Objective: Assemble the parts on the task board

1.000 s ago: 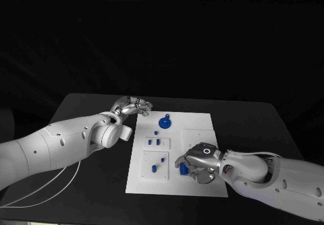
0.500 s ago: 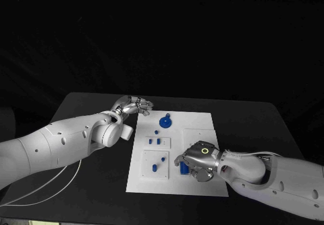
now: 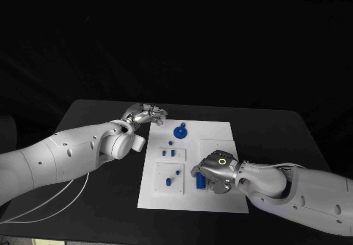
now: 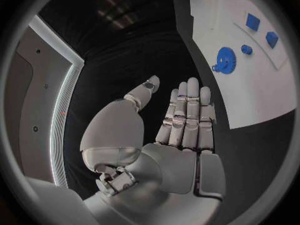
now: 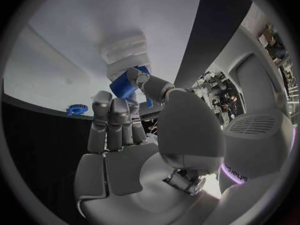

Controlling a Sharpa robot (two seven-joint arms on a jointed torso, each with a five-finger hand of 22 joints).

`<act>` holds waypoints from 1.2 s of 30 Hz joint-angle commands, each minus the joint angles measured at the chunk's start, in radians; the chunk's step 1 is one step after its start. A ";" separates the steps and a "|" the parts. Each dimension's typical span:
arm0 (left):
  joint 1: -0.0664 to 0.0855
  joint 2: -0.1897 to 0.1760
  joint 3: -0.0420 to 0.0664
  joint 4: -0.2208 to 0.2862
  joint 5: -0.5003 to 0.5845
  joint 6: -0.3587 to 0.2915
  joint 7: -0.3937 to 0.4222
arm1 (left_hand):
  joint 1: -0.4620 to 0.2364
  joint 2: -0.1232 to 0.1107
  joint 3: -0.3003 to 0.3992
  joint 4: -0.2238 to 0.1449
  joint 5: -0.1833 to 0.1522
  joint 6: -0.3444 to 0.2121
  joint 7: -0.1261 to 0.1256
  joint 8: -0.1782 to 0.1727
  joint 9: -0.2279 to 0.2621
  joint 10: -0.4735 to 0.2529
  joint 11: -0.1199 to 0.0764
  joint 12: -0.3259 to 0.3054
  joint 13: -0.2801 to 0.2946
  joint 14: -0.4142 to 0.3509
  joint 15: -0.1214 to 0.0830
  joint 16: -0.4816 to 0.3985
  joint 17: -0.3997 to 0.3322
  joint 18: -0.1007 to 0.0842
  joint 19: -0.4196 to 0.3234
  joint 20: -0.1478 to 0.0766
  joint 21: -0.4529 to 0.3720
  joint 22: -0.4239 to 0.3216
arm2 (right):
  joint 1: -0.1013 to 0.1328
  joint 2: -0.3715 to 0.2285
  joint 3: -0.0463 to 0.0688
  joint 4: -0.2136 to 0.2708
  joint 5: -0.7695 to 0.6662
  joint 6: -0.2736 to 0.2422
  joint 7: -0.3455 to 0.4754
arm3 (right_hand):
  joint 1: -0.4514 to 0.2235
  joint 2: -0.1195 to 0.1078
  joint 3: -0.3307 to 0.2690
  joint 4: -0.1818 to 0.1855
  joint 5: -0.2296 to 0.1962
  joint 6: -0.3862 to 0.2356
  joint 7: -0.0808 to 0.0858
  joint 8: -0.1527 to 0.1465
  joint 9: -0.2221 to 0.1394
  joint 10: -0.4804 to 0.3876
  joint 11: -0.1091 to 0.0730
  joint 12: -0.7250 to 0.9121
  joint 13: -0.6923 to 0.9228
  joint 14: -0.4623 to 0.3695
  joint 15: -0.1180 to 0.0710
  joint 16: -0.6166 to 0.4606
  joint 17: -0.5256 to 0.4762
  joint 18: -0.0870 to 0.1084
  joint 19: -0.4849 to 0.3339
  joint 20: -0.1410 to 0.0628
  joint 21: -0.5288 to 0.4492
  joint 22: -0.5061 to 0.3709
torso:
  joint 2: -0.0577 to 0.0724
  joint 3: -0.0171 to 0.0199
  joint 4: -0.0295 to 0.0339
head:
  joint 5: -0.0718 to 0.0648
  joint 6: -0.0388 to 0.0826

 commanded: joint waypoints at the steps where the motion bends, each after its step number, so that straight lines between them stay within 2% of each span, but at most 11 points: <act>1: 0.001 0.002 0.001 0.002 0.005 0.018 0.005 | -0.004 0.005 -0.006 0.000 0.000 -0.005 -0.001 0.005 -0.002 -0.005 -0.001 -0.002 -0.001 0.006 0.000 -0.007 0.001 0.003 0.004 0.004 -0.006 0.001 | -0.001 0.012 0.000 -0.011 -0.044 0.020 -0.017 | 0.001 0.003 0.009 0.000 -0.005 0.007 0.000 0.005 0.002 0.006 0.002 0.006 -0.001 0.005 -0.003 0.004 0.001 0.015 0.005 -0.001 0.005 0.018 | 0.000 0.0001 0.0005 | 0.001 -0.002; 8: 0.001 0.002 0.001 0.002 0.005 0.020 0.004 | -0.004 0.006 -0.006 0.000 0.000 -0.005 -0.001 0.006 -0.002 -0.005 -0.001 -0.002 -0.001 0.006 0.000 -0.007 0.002 0.003 0.004 0.004 -0.006 0.001 | -0.003 0.033 0.000 -0.026 -0.068 0.021 -0.032 | 0.000 0.003 0.013 0.000 -0.005 0.020 0.006 0.013 0.003 0.005 0.003 0.010 -0.007 0.005 -0.002 0.005 0.003 0.015 0.005 -0.001 0.006 0.018 | 0.000 0.0011 0.0002 | 0.002 -0.006; 18: 0.001 0.002 0.001 0.003 0.005 0.020 0.003 | -0.004 0.007 -0.006 0.001 0.000 -0.005 -0.001 0.006 -0.002 -0.005 -0.001 -0.002 -0.001 0.006 0.000 -0.008 0.003 0.003 0.004 0.004 -0.007 0.002 | -0.005 0.040 0.000 -0.035 -0.068 0.037 -0.028 | -0.006 0.005 0.017 0.001 -0.005 0.060 0.021 0.032 0.006 0.005 0.010 0.019 -0.019 0.007 0.002 0.007 0.007 0.015 0.007 -0.002 0.011 0.017 | -0.001 0.0000 -0.0003 | 0.002 -0.009; 28: 0.001 0.002 0.001 0.002 0.005 0.020 0.002 | -0.004 0.007 -0.007 0.001 0.000 -0.006 -0.001 0.006 -0.003 -0.005 -0.001 -0.002 -0.001 0.006 0.000 -0.009 0.003 0.003 0.004 0.004 -0.007 0.002 | -0.005 0.031 0.000 -0.031 -0.027 -0.021 0.011 | -0.015 0.012 0.027 0.005 -0.005 0.172 0.050 0.079 0.021 0.007 0.032 0.031 -0.043 0.010 0.019 0.008 0.011 0.015 0.013 -0.003 0.014 0.015 | -0.001 0.0004 -0.0003 | 0.002 -0.011; 36: 0.001 0.001 0.001 0.002 0.005 0.020 0.002 | -0.006 0.008 -0.007 0.002 -0.001 -0.006 -0.001 0.006 -0.003 -0.006 -0.001 -0.002 -0.002 0.006 0.001 -0.009 0.005 0.003 0.004 0.004 -0.008 0.002 | -0.005 0.027 0.000 -0.034 -0.014 -0.070 0.024 | -0.021 0.024 0.029 0.006 -0.005 0.219 0.045 0.091 0.023 0.011 0.029 0.035 -0.063 0.014 0.018 0.007 0.013 0.015 0.019 -0.005 0.015 0.013 | 0.000 0.0005 0.0000 | 0.003 -0.010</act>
